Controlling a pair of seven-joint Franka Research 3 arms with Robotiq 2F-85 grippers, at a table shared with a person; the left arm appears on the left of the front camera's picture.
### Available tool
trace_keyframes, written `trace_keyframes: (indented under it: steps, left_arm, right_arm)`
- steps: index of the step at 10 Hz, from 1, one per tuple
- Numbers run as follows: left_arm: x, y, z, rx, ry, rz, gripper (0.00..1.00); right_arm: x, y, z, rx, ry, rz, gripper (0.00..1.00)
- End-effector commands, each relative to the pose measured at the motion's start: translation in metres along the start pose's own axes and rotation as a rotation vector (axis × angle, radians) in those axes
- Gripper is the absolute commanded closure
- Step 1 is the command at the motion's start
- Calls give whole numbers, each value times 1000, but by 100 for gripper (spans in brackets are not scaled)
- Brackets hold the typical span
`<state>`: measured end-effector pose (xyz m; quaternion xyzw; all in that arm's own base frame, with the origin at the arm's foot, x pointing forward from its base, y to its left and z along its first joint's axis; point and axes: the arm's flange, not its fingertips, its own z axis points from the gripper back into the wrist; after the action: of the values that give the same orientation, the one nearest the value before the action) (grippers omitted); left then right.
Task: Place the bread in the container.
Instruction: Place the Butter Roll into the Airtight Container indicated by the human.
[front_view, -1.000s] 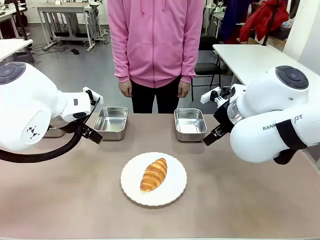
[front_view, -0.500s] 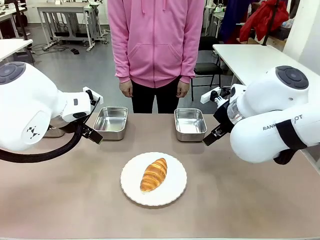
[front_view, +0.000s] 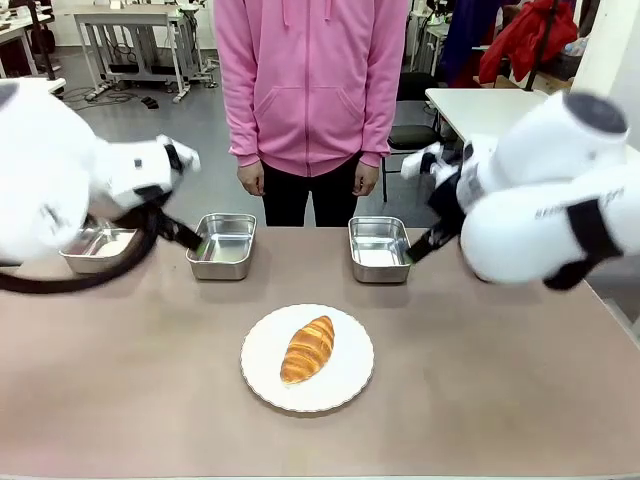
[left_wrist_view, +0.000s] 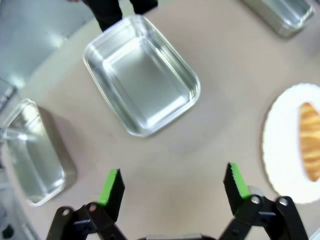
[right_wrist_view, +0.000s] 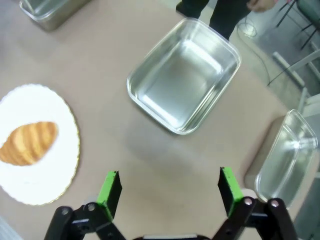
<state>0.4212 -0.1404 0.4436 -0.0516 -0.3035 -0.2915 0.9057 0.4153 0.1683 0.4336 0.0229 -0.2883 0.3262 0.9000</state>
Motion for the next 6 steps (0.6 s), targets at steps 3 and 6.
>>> trace_keyframes:
  steps: [3, 6]
  left_arm:
    - [44, 101, 95, -209, 6, -42, 0]
    - [18, 195, 136, -375, -27, -139, 0]
  right_arm:
    - [32, -105, 106, 129, -46, 67, 0]
    - [16, -198, 139, 236, -60, 66, 0]
